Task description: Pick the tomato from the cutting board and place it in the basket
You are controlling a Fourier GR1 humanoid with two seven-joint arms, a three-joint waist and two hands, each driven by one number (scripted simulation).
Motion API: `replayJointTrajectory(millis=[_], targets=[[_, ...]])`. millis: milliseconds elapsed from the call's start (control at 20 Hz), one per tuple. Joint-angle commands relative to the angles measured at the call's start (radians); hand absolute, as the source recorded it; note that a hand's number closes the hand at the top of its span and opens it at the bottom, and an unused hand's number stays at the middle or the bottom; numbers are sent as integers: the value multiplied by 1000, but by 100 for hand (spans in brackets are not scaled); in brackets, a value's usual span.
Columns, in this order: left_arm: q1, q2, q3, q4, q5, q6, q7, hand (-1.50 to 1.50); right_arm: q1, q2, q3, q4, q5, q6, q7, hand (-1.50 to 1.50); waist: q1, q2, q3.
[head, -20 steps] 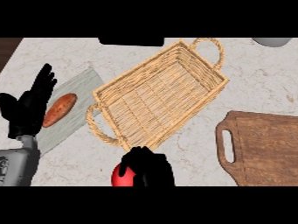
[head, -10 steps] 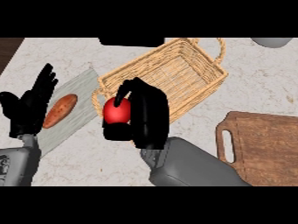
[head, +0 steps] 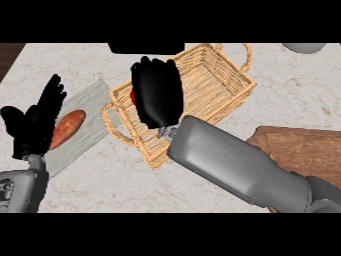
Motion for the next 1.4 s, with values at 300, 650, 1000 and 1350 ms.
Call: replayJointTrajectory(millis=[300, 650, 1000, 1350], targets=[[28, 13, 27, -19, 1, -1, -3, 0, -139, 87, -104, 213, 25, 67, -87, 150, -18, -3, 2], [-2, -4, 7, -4, -15, 7, -1, 0, -177, 88, -117, 364, -126, 233, -120, 150, -3, 3, 1], [32, 30, 56, 11, 35, -49, -29, 0, -128, 88, -114, 413, -113, 167, -185, 150, -10, 0, 2], [54, -6, -2, -72, -14, -15, 35, 0, -143, 88, -91, 474, -102, 140, -200, 150, -2, 0, 2]])
